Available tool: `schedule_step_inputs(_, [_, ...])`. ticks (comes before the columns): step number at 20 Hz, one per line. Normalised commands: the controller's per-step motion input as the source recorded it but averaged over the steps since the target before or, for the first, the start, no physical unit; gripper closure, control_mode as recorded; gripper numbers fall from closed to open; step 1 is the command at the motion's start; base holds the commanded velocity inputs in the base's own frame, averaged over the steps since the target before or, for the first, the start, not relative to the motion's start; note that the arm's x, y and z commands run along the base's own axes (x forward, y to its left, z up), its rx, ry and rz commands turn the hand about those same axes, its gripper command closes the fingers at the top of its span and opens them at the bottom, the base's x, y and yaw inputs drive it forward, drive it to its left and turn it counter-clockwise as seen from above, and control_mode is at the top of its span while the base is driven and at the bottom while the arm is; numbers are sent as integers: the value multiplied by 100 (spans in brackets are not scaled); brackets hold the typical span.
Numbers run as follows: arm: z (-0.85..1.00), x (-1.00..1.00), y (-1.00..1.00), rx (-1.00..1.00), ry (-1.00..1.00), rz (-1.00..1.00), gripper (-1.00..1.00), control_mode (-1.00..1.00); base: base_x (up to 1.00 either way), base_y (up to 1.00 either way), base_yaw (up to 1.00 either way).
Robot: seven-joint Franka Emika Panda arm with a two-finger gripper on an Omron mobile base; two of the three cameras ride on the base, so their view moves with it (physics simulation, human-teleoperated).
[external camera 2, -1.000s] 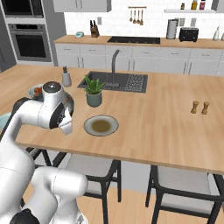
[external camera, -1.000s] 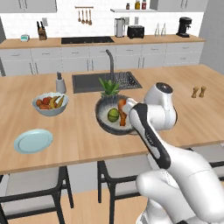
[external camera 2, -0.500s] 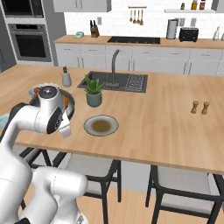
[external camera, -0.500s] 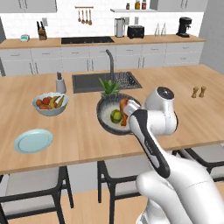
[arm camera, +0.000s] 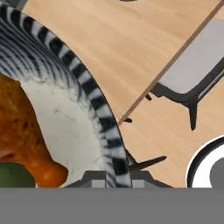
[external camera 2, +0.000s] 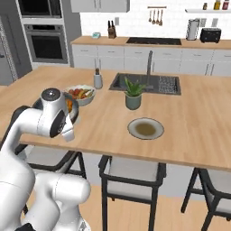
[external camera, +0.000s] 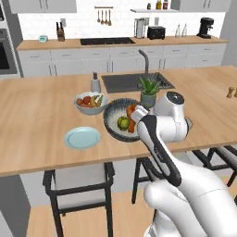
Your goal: Pick the chicken drumstick and lime from their plates and place them in the bowl. Then put the bowl in the fridge.
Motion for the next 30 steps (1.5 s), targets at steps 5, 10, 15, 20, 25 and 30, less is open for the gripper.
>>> schedule_step_inputs(5, [0,0,0,0,0,0,100,100,-68,100,0])
schedule_step_inputs(10, [0,0,0,0,0,0,100,100,-1,100,0])
schedule_step_inputs(15, [0,0,0,0,0,0,100,100,0,100,0])
schedule_step_inputs(20, [0,0,0,0,0,0,100,100,0,100,0])
schedule_step_inputs(25, [0,0,0,0,0,0,100,100,2,100,0])
schedule_step_inputs(30, [0,0,0,0,0,0,100,100,47,100,-1])
